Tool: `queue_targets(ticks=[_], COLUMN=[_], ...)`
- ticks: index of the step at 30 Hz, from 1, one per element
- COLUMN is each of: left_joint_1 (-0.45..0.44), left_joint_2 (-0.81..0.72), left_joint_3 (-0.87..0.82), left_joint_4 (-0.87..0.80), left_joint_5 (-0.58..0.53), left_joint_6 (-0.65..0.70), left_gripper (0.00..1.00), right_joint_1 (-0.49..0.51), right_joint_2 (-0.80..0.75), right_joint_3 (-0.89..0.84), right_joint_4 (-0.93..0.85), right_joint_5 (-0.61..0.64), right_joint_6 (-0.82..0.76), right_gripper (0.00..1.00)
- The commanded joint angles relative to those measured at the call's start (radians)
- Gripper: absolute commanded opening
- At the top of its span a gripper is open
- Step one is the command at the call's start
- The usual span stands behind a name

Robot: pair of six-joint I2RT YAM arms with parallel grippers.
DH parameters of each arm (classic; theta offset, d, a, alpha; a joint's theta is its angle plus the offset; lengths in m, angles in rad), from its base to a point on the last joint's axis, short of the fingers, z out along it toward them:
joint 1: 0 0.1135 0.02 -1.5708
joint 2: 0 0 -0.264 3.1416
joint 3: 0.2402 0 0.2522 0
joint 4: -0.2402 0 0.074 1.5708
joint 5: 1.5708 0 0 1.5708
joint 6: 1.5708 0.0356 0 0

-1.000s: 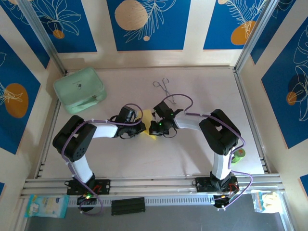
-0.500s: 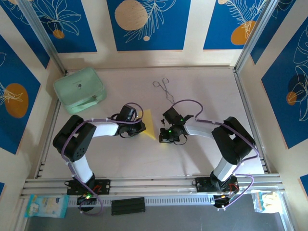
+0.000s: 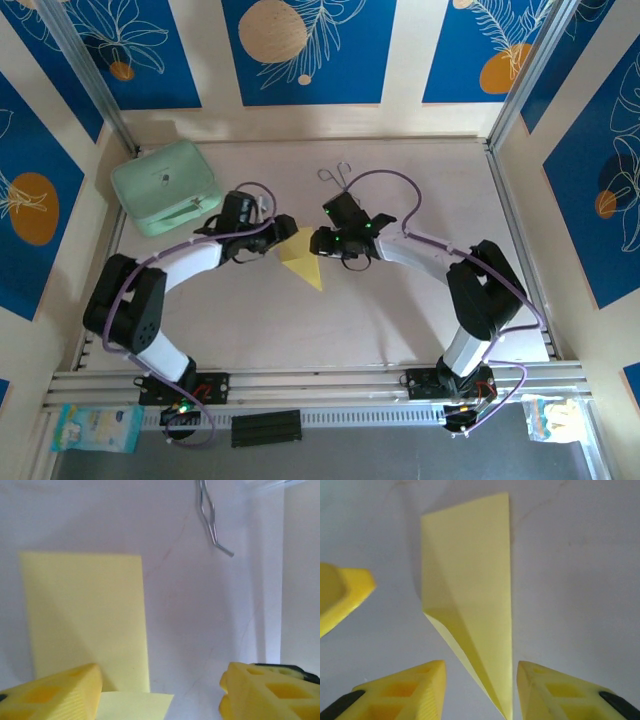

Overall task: Fold a paper plane with a square sheet of paper (pick it up from the middle)
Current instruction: Fourth fold the wing at the center of the table.

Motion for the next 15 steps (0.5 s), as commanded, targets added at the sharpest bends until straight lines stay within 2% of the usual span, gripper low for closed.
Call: queue_targets(ticks=[1,2,3,8,15], left_joint_1=[0.079,0.102,0.12,0.14,0.139], left_joint_2=[-0.059,-0.071,-0.082,-0.112,-0.136], left_joint_3=[-0.061,-0.073,-0.082,-0.066,-0.143], left_joint_4=[-0.013,-0.004,-0.006,-0.084,-0.027], left_joint_5=[0.03,0.036,0.037,0.006,-0.01], left_joint_6=[0.043,0.062,0.087,0.199,0.187], left_gripper=[0.84,0.94,1.0,1.0,0.99], right_joint_1=[0.007,0.009,0.014,0.027,0.026], right_joint_2=[0.048,0.059,0.068,0.099,0.132], right_joint_3=[0.032,0.038,0.043,0.045,0.027], right_joint_4=[0.004,0.011,0.017,0.053,0.084], right_joint_5=[-0.066,-0.082,-0.094,-0.161,-0.171], right_joint_6=[0.043,0.053,0.064,0.076,0.052], right_gripper=[0.39,0.39,0.38,0.36,0.32])
